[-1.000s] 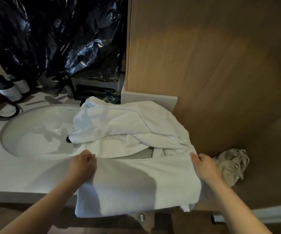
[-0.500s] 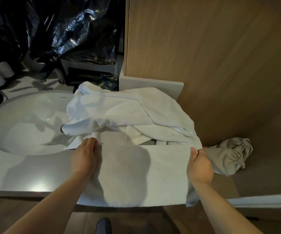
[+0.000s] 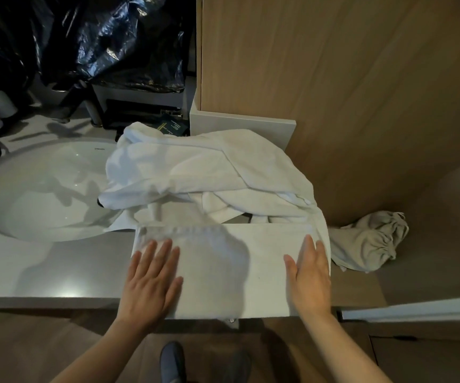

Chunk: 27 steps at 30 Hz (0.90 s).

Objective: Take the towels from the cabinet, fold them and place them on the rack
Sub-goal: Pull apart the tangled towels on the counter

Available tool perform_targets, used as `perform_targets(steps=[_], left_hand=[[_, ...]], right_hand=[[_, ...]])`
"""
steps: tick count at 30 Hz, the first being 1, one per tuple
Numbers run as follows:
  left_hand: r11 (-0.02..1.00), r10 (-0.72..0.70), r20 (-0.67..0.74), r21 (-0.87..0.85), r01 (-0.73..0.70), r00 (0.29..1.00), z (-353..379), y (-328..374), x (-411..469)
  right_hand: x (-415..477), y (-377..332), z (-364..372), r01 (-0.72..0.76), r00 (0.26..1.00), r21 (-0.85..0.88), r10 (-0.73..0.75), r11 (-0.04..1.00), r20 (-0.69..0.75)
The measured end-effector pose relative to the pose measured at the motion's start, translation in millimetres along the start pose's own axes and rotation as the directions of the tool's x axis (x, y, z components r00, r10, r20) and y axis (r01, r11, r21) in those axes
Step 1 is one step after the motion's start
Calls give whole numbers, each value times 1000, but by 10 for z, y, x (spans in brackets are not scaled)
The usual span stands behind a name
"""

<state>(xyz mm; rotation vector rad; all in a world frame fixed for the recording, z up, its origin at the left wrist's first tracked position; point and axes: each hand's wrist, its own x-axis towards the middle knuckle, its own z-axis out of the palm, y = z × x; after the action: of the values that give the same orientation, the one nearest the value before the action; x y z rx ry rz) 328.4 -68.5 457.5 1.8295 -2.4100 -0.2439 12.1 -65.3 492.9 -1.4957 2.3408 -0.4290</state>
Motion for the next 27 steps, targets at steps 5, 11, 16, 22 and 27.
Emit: perform_targets(steps=[5,11,16,22,27], left_hand=[[999,-26,114,-38,30,993,-71,22,45],[969,39,-171,-235,-79,984,-357,401,314],[932,189,-115,-293,-215,975,-482,1102,872],[951,296,28,-105,-291,955,-511,1714,1519],[933,342,114,79,-352,933,-432,1851,1643]], right_hand=[[-21,182,2,3,1000,1,-3,1000,20],[-248,465,-28,-218,976,220,211,951,57],[-244,571,-158,-313,946,313,265,897,187],[-327,802,-88,-542,828,464,351,701,437],[-403,839,-107,-536,841,634,283,558,462]])
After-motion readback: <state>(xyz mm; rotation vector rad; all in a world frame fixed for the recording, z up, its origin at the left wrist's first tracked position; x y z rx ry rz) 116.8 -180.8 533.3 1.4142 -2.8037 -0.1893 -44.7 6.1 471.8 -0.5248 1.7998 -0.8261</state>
